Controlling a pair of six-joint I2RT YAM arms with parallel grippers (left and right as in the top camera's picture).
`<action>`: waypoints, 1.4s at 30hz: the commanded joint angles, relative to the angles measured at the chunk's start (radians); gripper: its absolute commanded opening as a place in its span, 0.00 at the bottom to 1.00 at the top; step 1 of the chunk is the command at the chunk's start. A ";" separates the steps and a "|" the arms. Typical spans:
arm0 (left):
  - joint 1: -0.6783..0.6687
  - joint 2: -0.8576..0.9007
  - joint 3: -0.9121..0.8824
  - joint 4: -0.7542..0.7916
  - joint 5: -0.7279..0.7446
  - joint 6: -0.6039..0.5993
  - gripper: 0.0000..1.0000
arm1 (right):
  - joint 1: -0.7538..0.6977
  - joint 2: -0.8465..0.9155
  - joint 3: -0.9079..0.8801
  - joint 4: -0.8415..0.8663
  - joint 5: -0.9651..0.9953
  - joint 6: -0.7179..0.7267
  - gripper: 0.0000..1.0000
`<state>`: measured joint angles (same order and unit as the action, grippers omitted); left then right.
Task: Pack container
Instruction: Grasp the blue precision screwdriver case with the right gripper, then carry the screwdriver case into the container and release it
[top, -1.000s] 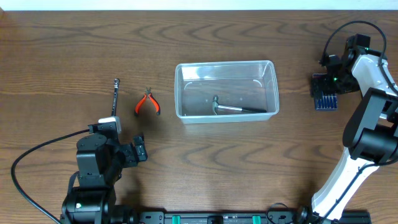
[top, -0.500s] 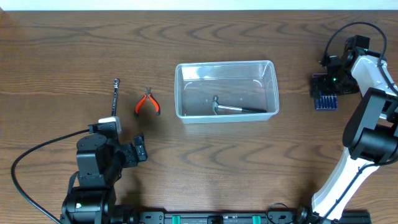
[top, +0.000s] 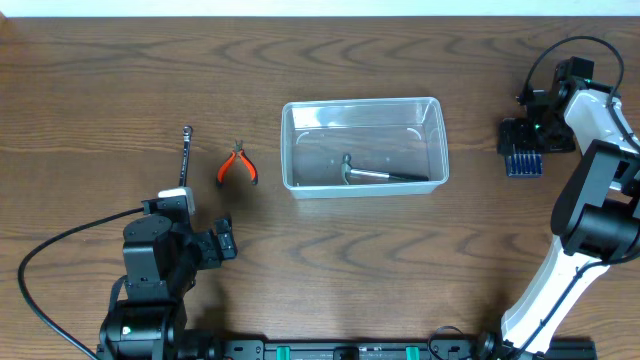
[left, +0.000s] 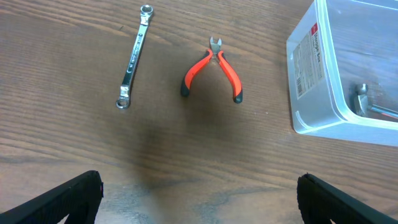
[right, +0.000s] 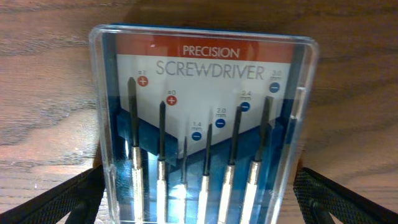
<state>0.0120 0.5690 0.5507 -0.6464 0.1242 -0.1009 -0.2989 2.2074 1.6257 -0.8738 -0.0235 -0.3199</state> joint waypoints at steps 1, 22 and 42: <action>0.004 0.001 0.024 0.002 -0.005 0.002 0.98 | -0.001 0.055 -0.014 -0.006 -0.012 0.021 0.99; 0.004 0.001 0.024 0.002 -0.005 0.002 0.98 | -0.001 0.071 -0.014 -0.015 -0.011 0.021 0.57; 0.004 0.001 0.024 0.003 -0.005 0.002 0.98 | 0.241 -0.166 0.493 -0.282 -0.116 -0.150 0.01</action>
<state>0.0120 0.5690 0.5507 -0.6460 0.1242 -0.1009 -0.1558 2.1639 2.0323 -1.1435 -0.0856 -0.3683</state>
